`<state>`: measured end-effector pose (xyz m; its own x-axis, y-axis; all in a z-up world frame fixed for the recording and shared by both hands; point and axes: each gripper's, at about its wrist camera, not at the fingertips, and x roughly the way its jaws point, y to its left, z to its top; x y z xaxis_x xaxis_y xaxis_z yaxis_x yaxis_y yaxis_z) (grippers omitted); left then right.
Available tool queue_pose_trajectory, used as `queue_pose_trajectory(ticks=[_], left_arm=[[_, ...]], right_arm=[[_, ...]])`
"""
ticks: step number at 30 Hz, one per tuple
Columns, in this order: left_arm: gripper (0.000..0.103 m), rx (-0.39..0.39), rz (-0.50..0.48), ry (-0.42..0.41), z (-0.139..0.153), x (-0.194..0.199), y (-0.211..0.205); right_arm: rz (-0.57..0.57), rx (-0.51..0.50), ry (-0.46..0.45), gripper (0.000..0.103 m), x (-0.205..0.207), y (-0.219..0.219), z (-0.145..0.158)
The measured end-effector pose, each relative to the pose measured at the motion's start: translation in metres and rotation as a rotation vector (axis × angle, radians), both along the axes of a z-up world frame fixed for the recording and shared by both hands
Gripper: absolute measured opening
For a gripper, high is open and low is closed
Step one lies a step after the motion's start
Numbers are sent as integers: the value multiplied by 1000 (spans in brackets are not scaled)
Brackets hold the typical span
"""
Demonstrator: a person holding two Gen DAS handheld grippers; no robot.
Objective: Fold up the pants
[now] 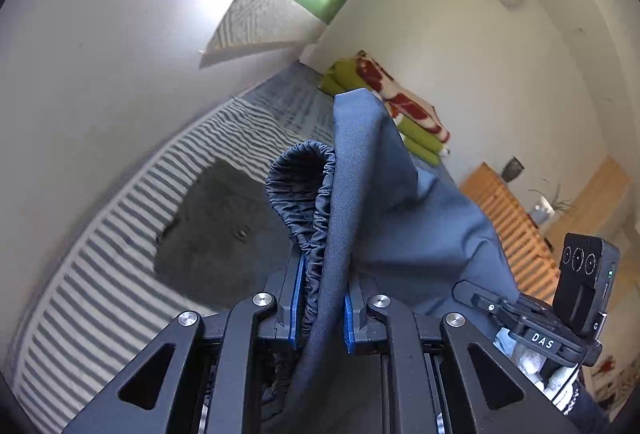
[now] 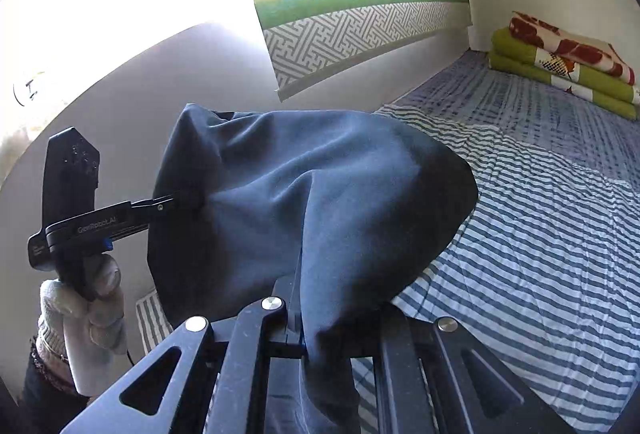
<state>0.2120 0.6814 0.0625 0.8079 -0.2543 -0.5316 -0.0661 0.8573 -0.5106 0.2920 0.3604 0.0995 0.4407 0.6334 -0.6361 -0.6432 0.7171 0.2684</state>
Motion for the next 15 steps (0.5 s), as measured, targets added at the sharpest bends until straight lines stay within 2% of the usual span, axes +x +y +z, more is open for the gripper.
queue_pose_trajectory(ticks=[6, 8, 9, 10, 11, 12, 13, 14, 15], left_arm=[[16, 3, 48, 46, -31, 90, 52], [18, 31, 68, 38, -44, 118, 68], [22, 78, 92, 34, -53, 134, 75], [28, 101, 136, 89, -65, 154, 85], [35, 99, 169, 148, -74, 165, 93], [35, 76, 199, 195, -83, 174, 102], [35, 42, 199, 185, -86, 176, 109], [37, 35, 192, 156, -86, 175, 111], [37, 62, 199, 140, -84, 173, 111]], right_arm=[[10, -50, -25, 8, 68, 59, -34], [3, -45, -26, 8, 85, 73, -47], [-7, -52, -36, 10, 99, 82, -57], [-14, -87, -44, 12, 112, 93, -68], [-43, -176, -29, 27, 131, 105, -85], [-89, -241, -6, 34, 143, 110, -96], [-147, -289, 25, 34, 154, 109, -107], [-180, -284, 52, 34, 160, 103, -114], [-196, -236, 80, 34, 162, 90, -118]])
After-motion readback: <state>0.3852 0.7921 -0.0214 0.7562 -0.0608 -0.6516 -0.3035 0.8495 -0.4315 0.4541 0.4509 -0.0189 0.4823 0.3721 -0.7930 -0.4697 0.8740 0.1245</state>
